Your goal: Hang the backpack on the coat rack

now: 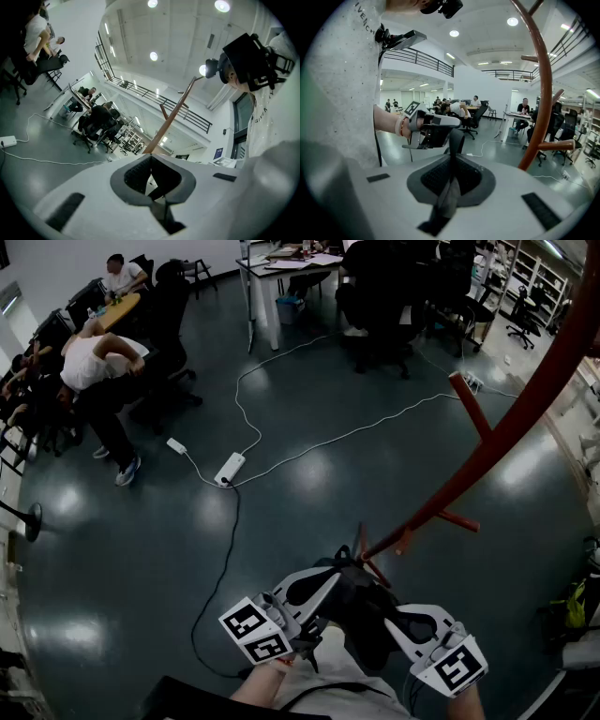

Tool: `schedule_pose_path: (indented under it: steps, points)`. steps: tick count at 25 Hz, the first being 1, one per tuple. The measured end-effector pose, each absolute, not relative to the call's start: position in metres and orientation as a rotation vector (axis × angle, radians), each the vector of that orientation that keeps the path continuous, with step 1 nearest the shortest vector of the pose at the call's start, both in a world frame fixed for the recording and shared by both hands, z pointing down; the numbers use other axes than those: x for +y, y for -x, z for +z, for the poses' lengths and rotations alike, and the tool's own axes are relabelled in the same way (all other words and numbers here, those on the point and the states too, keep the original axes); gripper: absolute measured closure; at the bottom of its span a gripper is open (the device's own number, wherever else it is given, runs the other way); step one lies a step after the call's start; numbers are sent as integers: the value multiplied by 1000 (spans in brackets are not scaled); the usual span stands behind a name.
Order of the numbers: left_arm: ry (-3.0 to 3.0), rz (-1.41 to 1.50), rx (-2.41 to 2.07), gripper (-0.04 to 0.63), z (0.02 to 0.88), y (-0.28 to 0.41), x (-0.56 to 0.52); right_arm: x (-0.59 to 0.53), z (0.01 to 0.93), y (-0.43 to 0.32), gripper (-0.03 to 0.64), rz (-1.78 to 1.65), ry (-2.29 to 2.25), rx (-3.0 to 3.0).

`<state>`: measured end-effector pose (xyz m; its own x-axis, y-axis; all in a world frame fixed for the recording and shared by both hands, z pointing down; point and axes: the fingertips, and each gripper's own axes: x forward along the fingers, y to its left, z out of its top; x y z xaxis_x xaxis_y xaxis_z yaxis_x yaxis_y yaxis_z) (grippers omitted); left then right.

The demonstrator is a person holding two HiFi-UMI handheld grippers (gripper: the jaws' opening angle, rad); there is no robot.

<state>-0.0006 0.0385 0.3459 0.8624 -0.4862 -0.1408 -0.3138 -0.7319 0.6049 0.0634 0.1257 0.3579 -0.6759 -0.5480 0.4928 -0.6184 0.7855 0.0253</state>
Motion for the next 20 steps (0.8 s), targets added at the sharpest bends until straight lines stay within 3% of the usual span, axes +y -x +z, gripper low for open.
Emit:
schedule_pose_path:
  steps: [20]
  points:
    - [-2502, -243, -443, 588, 396, -81, 15, 50, 399, -106, 588, 334, -980, -2449]
